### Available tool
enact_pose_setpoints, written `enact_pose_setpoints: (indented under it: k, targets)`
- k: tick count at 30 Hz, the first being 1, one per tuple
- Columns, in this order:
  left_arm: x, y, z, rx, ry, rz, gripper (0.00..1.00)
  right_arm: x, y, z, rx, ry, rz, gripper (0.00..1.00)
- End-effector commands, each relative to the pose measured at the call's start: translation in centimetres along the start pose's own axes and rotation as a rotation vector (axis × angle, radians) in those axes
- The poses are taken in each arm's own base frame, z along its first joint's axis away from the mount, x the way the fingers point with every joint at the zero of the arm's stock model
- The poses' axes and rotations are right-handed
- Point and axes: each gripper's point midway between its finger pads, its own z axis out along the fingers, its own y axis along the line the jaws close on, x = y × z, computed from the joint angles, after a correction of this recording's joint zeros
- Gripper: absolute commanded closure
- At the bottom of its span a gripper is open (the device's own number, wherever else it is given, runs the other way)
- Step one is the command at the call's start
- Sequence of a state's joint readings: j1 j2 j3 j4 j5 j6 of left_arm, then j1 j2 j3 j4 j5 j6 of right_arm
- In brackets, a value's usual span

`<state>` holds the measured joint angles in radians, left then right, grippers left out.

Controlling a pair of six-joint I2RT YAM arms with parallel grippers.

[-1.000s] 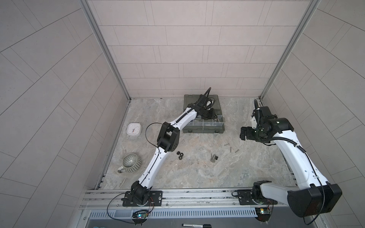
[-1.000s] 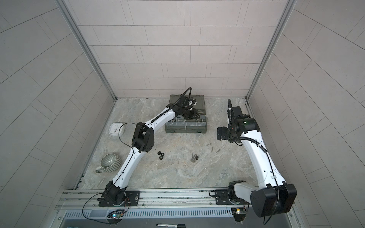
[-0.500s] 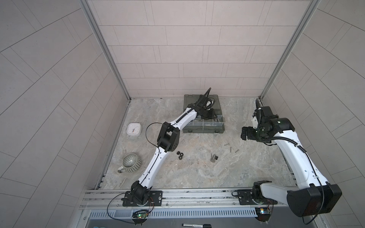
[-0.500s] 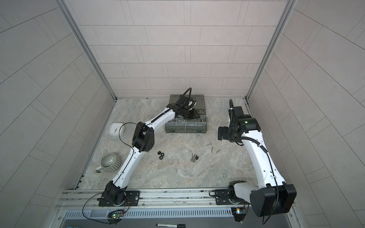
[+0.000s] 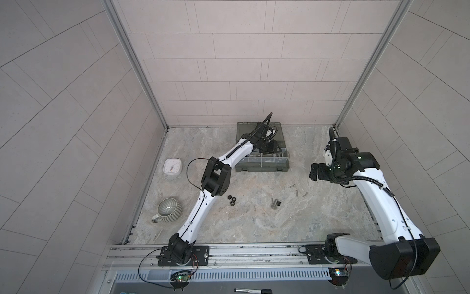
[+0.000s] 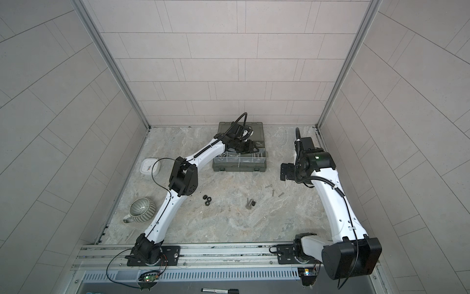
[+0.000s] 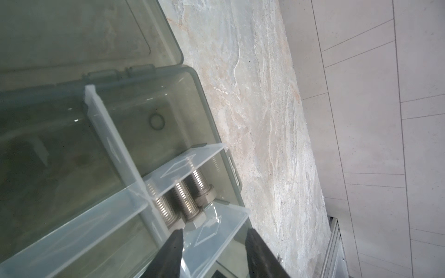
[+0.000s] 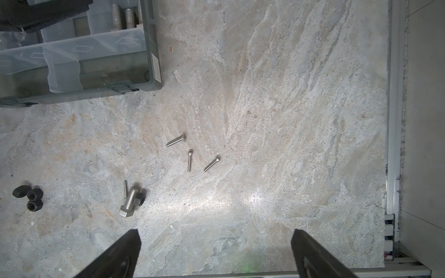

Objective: Sort the screws and nuts into containers
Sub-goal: 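Open the left gripper and move it back toward the bolt beside the black nut, then lower the left gripper and close it on the large silver hex bolt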

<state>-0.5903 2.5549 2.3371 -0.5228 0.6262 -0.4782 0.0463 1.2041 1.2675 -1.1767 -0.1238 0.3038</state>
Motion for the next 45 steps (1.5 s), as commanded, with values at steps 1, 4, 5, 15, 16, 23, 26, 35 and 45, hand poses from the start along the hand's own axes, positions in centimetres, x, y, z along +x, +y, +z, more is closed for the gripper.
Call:
enact_pose_setpoints:
  k: [1,4,5,15,16,23,26,35,45]
  targets:
    - [0.0,-2.4,-4.2,-0.036,-0.016,0.075,0.5,0.5,0.3,0.1,-0.03,0.004,0.003,0.01]
    - [2.6,-0.7,-6.0,-0.157,0.023,0.056,0.49,1.0,0.8,0.3,-0.06,0.006,0.013,0.01]
    - [3.9,-0.5,-6.6,-0.176,0.045,0.055,0.49,1.1,1.0,0.4,-0.075,0.006,0.016,0.01]
    - [16.5,-1.7,-8.7,-0.313,0.29,0.193,0.51,4.5,2.5,1.7,-0.202,0.041,0.051,0.01]
    - [17.5,-1.6,-8.6,-0.323,0.312,0.193,0.54,5.0,2.7,1.7,-0.216,0.042,0.053,0.01]
    - [22.7,-1.8,-7.8,-0.395,0.401,0.251,0.57,6.9,2.8,1.1,-0.251,0.045,0.071,0.01]
    - [23.7,-1.9,-7.3,-0.419,0.415,0.265,0.6,7.8,2.7,0.9,-0.239,0.055,0.059,0.01]
    - [25.2,-3.2,-5.8,-0.428,0.425,0.303,0.61,8.8,2.8,0.4,-0.232,0.043,0.002,0.01]
    - [26.0,-3.7,-4.6,-0.426,0.477,0.342,0.61,8.7,2.9,0.5,-0.238,0.031,0.0,0.01]
